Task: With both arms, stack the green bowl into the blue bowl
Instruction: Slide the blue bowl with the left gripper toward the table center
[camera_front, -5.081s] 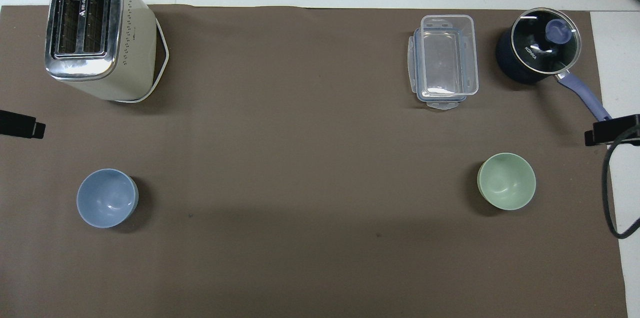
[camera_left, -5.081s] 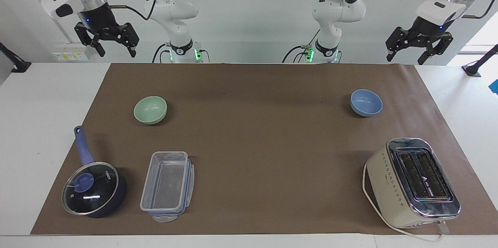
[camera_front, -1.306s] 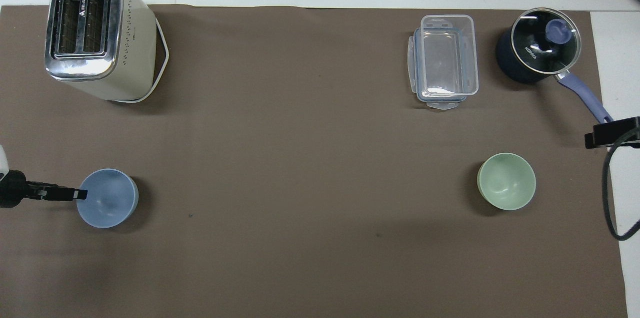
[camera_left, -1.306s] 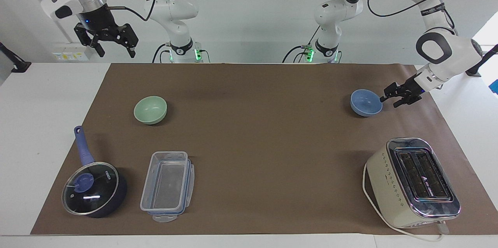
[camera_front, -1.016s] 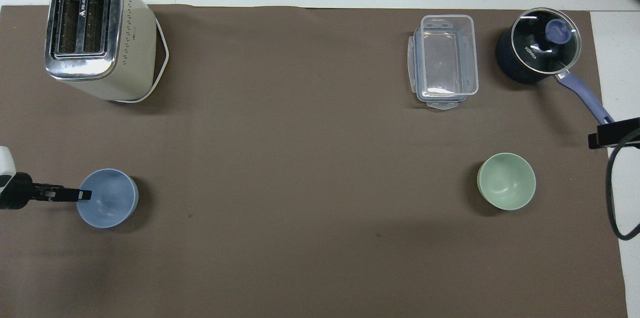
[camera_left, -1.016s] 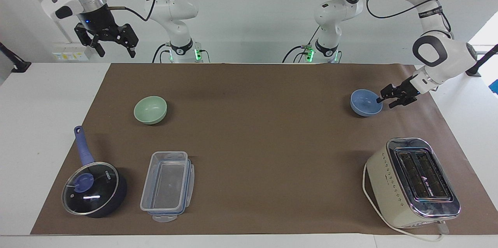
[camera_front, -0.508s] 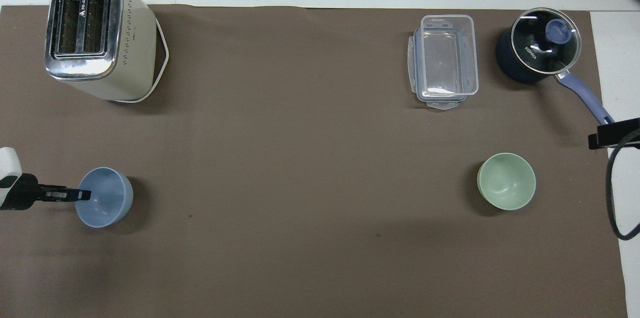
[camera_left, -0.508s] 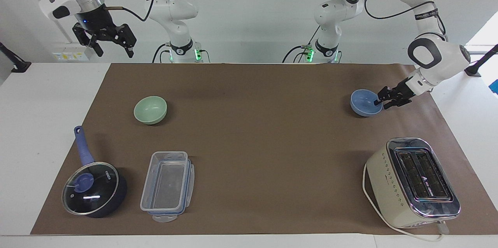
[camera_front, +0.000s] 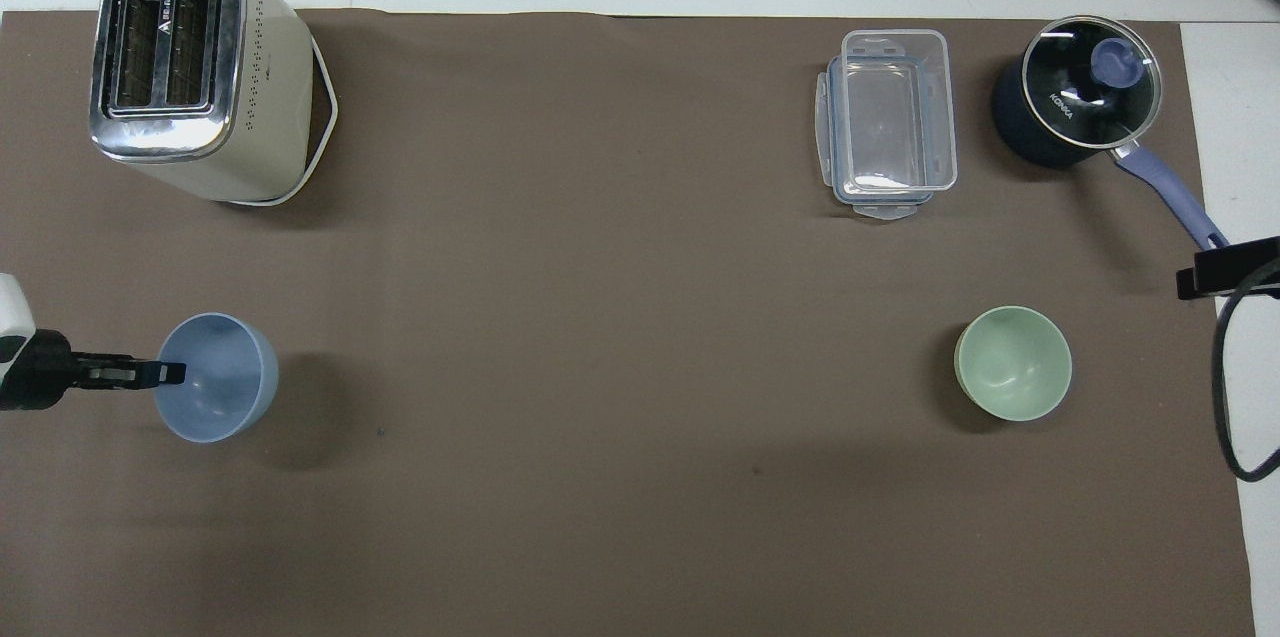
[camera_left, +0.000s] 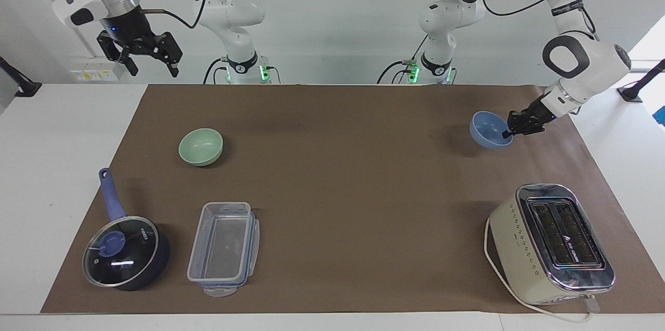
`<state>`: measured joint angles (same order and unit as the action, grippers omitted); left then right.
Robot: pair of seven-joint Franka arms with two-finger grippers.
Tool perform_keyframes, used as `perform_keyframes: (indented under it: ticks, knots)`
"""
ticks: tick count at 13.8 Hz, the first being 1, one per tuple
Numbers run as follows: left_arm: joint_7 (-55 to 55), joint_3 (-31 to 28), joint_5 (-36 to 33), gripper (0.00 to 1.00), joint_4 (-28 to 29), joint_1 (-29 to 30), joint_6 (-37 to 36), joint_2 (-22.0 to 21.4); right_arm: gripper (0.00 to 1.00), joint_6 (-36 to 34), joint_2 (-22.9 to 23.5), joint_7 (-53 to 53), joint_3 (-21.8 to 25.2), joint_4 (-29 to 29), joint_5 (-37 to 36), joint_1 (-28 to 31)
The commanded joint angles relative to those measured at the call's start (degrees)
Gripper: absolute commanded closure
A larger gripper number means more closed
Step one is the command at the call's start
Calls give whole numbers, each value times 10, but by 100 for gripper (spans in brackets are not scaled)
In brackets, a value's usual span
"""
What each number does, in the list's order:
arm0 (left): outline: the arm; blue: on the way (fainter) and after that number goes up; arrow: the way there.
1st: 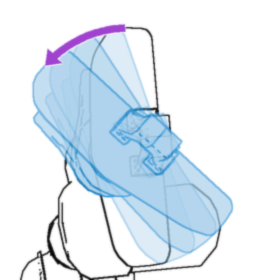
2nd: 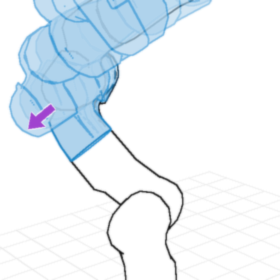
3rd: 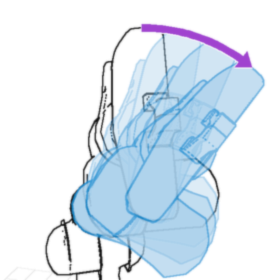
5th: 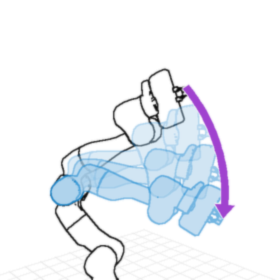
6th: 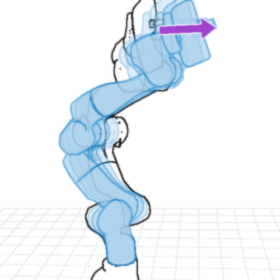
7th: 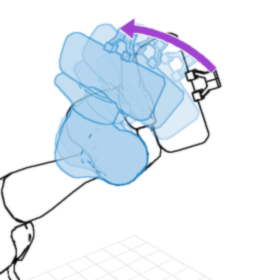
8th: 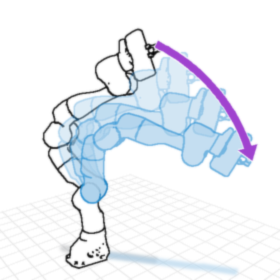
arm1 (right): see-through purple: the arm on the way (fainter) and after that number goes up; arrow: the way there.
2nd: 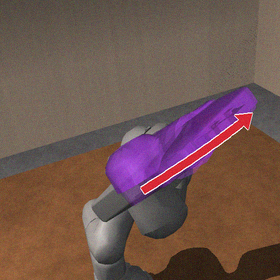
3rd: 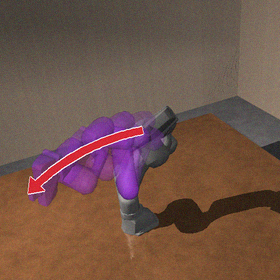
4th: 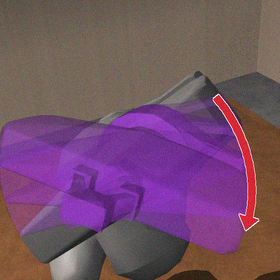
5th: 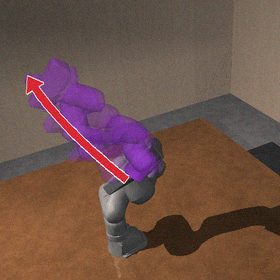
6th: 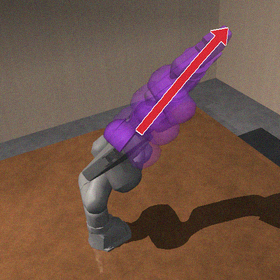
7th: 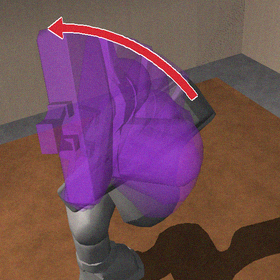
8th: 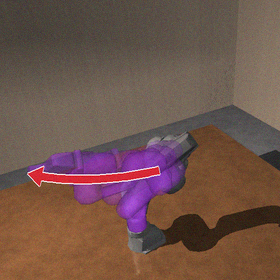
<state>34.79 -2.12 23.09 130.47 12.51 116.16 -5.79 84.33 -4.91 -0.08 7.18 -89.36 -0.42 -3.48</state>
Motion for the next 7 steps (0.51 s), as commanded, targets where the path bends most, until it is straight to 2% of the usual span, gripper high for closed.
perform_keyframes:
  ticks: [1,4,7]
  knots:
    - [-101,-5,6,100,22,-86,5,-44,0,7,-17,2,-2,-20,-9,2]
    - [-242,-3,6,100,35,-205,62,-43,0,7,-17,2,-2,-20,-9,2]
    - [-393,-3,1,100,34,-338,156,-6,0,7,-17,2,-2,-20,-9,2]
